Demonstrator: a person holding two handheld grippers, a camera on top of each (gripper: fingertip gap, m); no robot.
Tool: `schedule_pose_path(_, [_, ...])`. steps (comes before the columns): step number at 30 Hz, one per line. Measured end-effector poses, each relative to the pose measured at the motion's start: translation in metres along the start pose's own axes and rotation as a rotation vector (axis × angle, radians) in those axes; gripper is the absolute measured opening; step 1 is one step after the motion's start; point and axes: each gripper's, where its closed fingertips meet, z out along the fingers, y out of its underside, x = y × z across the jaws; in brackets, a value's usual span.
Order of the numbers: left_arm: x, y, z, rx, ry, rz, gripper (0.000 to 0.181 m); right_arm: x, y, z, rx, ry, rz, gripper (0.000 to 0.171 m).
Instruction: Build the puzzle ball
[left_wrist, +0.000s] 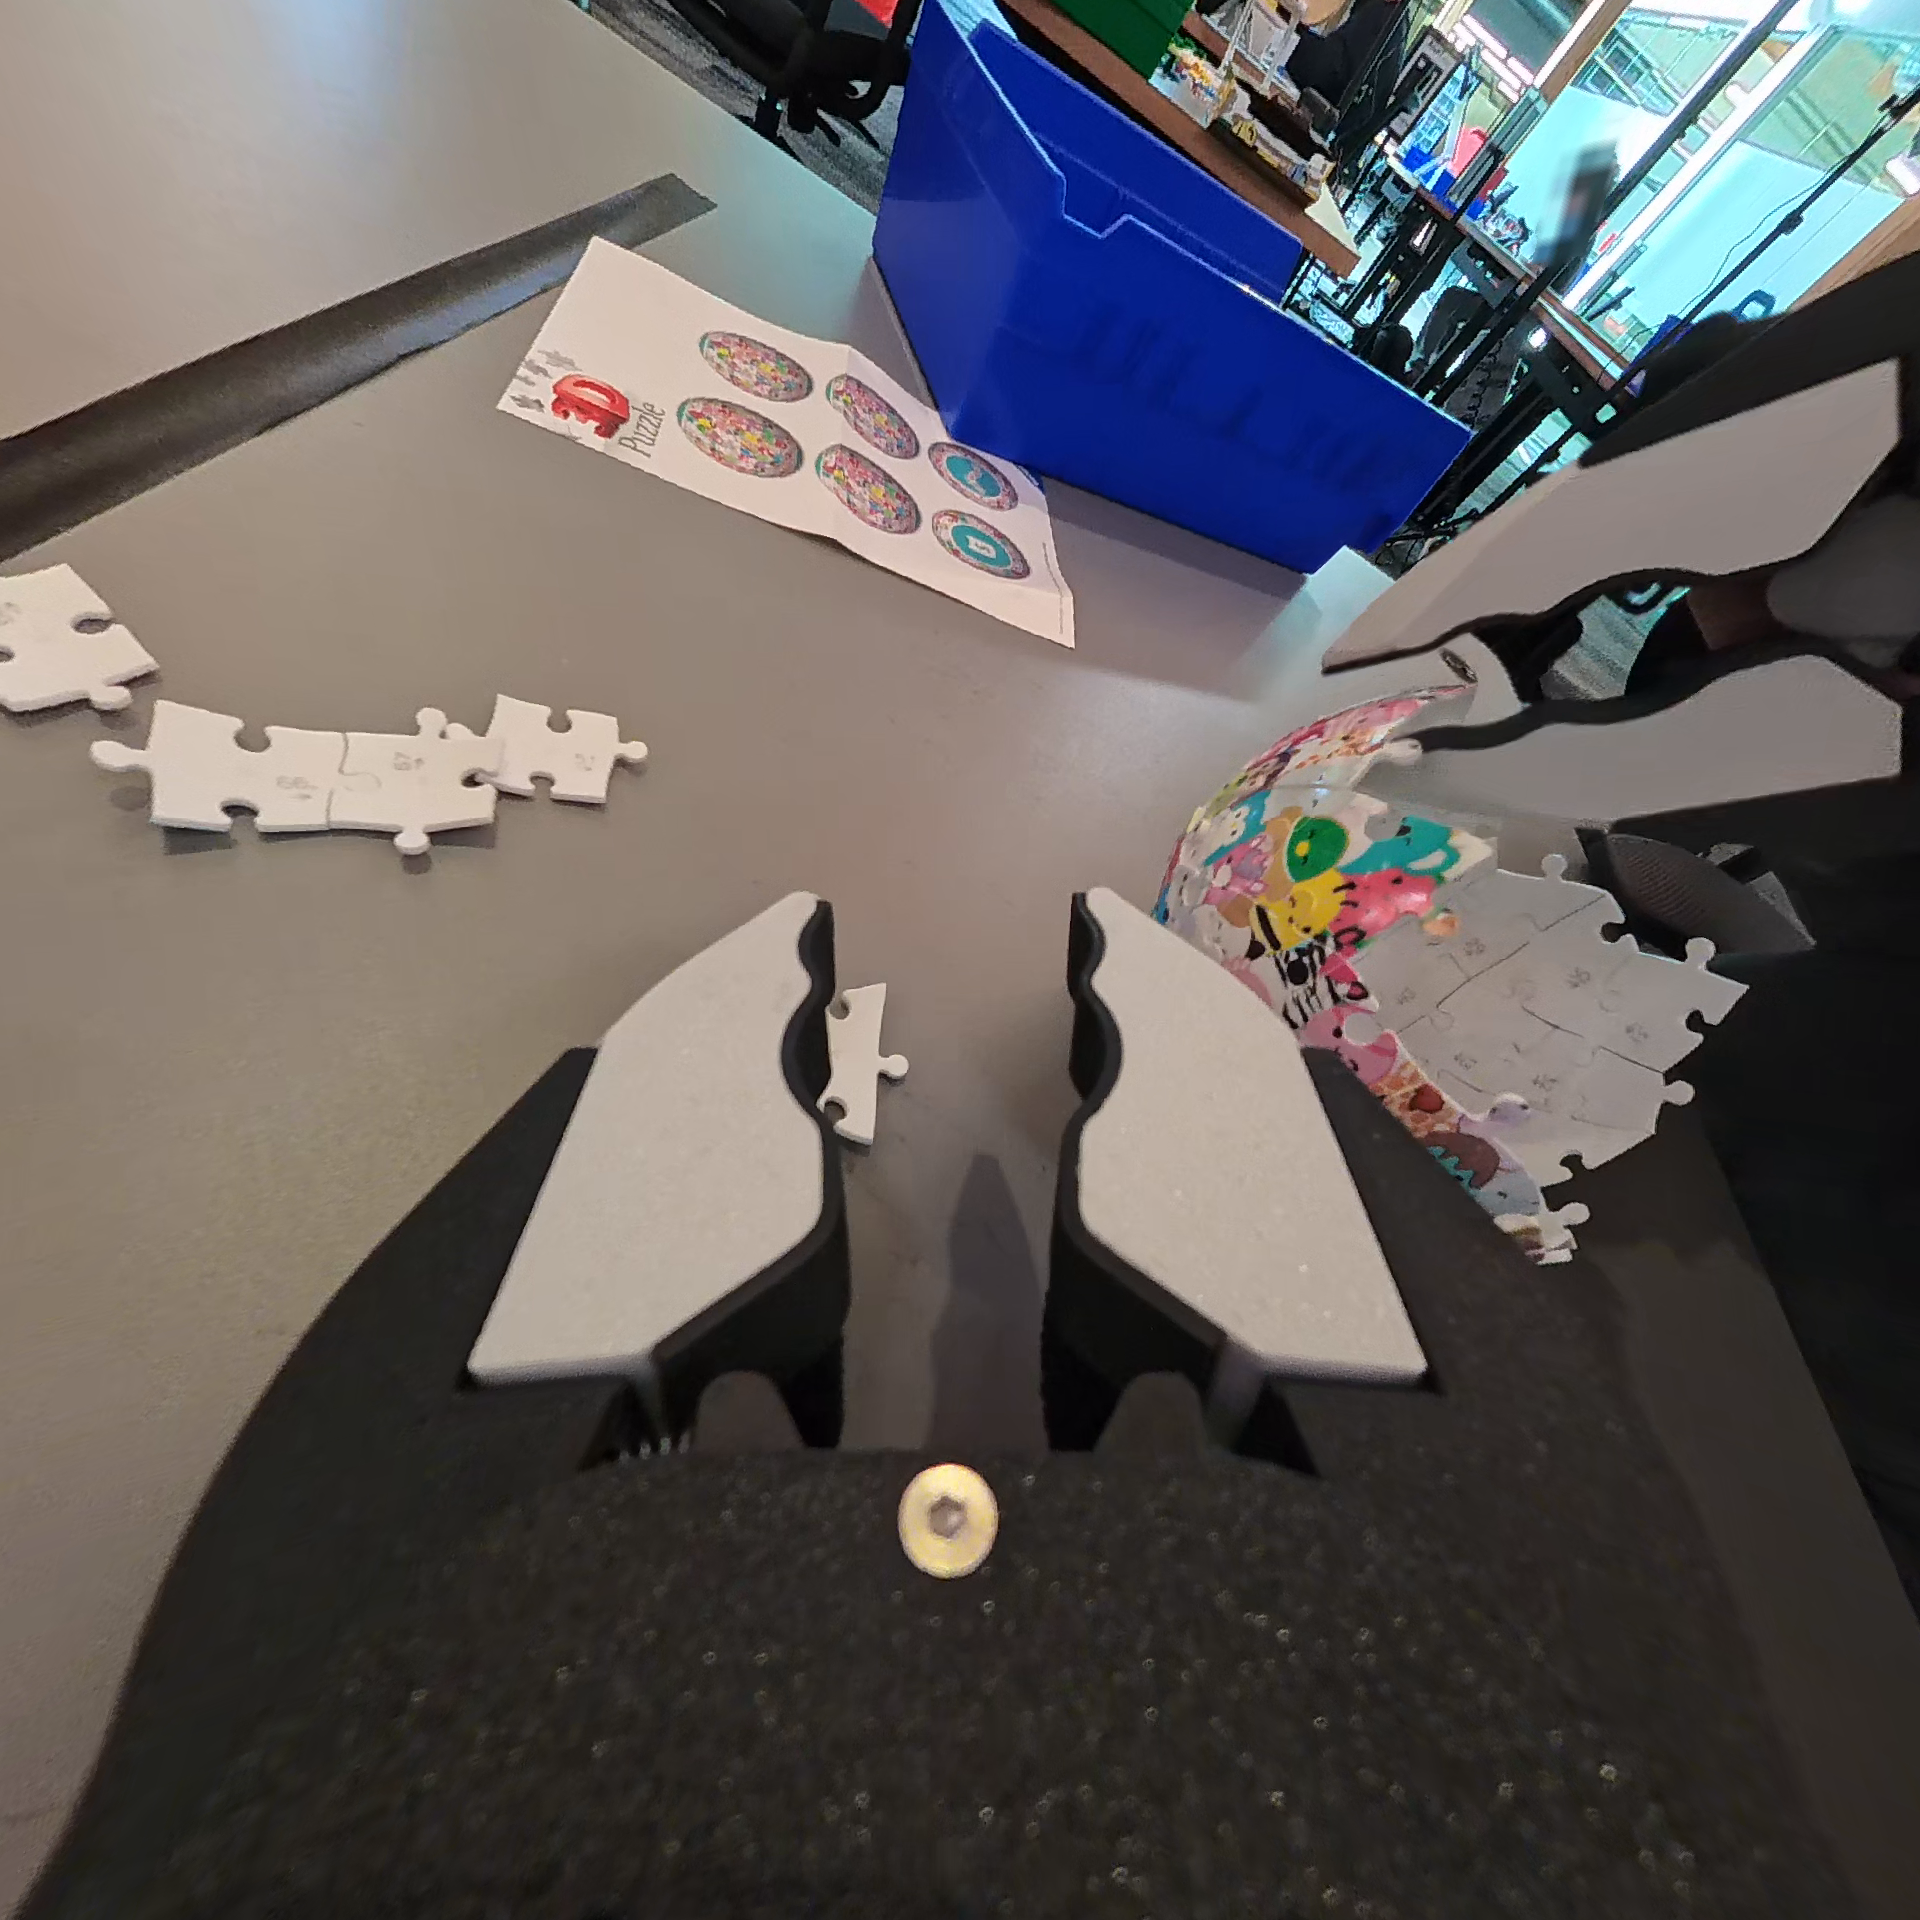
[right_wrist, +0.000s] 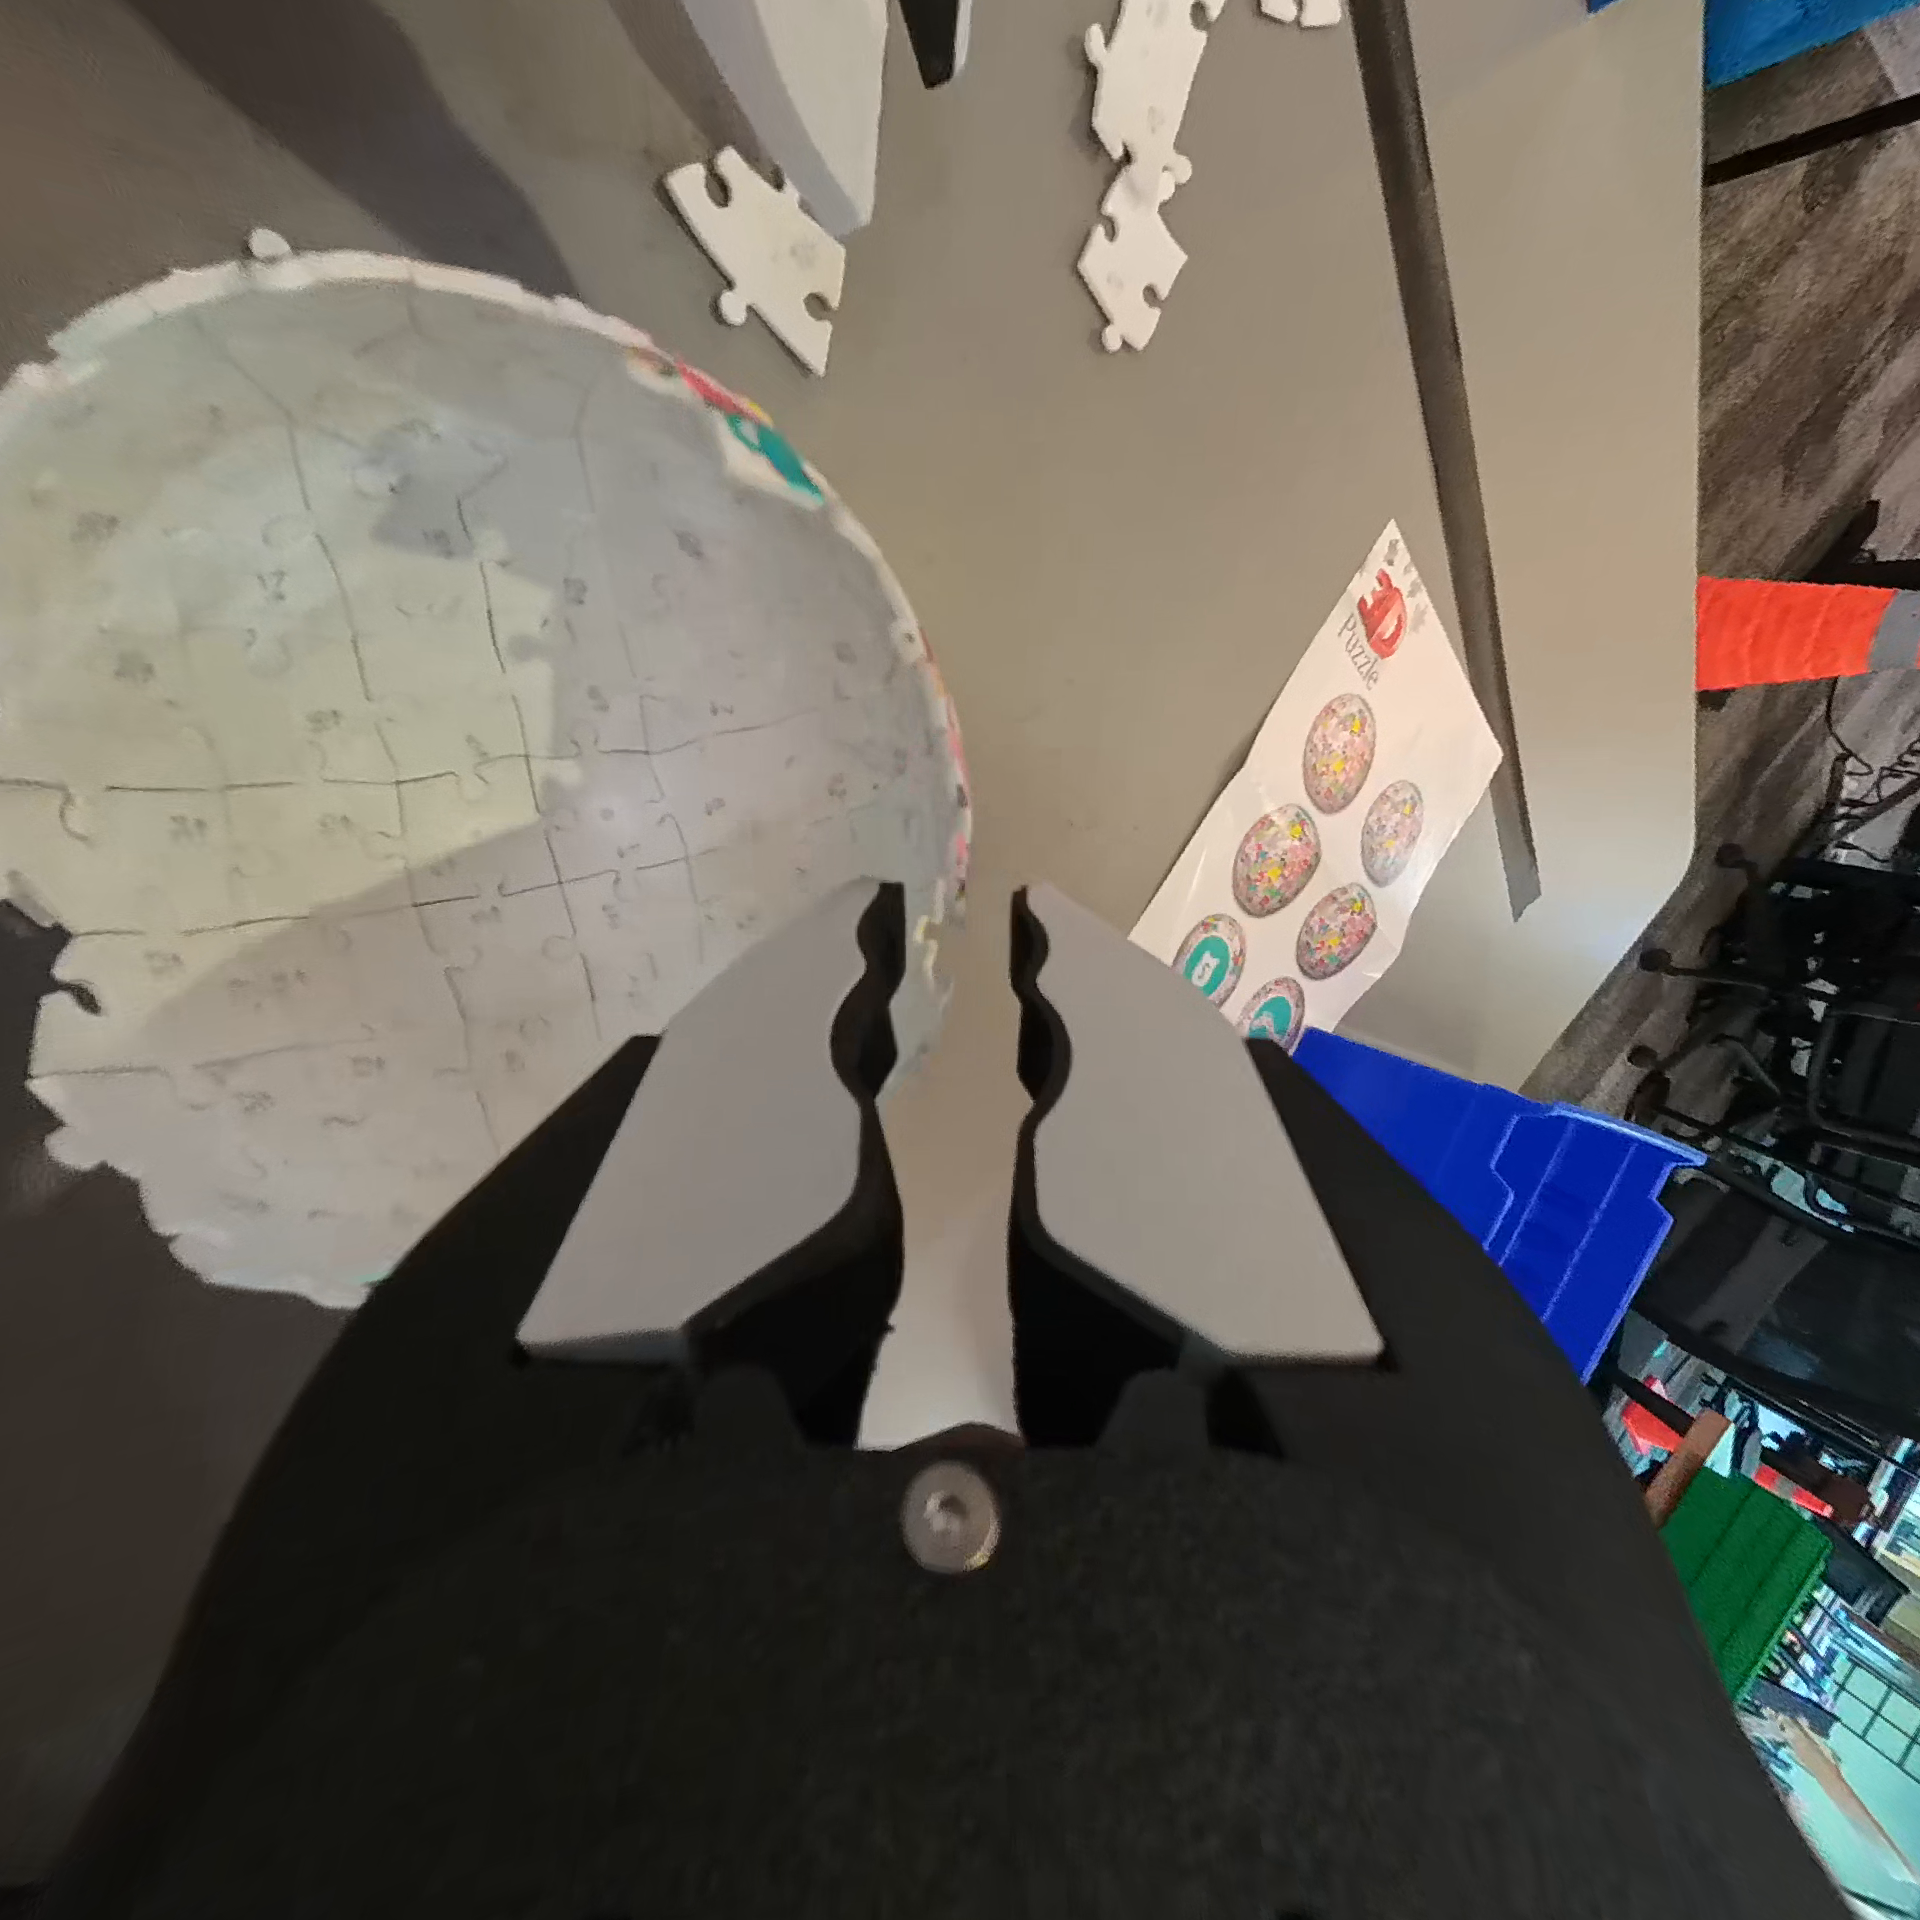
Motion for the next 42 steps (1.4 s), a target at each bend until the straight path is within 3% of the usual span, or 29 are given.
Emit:
schedule_pose_path(16, [0.0,0.0,0.001,-0.004,0.0,0.002,0.043,0.004,-0.013,0.007,0.039,-0.063,-0.002,0.004])
schedule_pose_path(19, [0.0,0.0,0.0,0.0,-0.001,0.001,0.043,0.006,-0.012,0.005,0.028,-0.091,-0.006,0.021])
schedule_pose_path(24, [-0.001,-0.002,0.0,0.007,-0.001,-0.001,0.043,0.012,0.002,-0.031,0.096,-0.093,0.055,0.027])
schedule_pose_path(28, [0.007,-0.01,-0.004,0.046,0.027,0.019,0.04,0.001,0.028,-0.041,0.148,-0.082,0.225,0.039])
schedule_pose_path(32, [0.036,-0.035,-0.018,0.073,0.104,0.081,0.039,-0.011,0.042,-0.041,0.309,-0.05,0.387,0.037])
schedule_pose_path(35, [0.069,-0.043,-0.019,-0.06,0.181,0.142,0.038,-0.013,0.038,-0.043,0.43,-0.057,0.449,0.034])
schedule_pose_path(37, [0.084,-0.029,-0.013,-0.258,0.193,0.201,0.038,-0.015,0.035,-0.042,0.462,-0.074,0.456,0.033])
schedule_pose_path(42, [0.074,-0.006,0.003,-0.577,-0.005,0.462,0.021,-0.014,0.029,-0.03,0.451,-0.127,0.447,0.017])
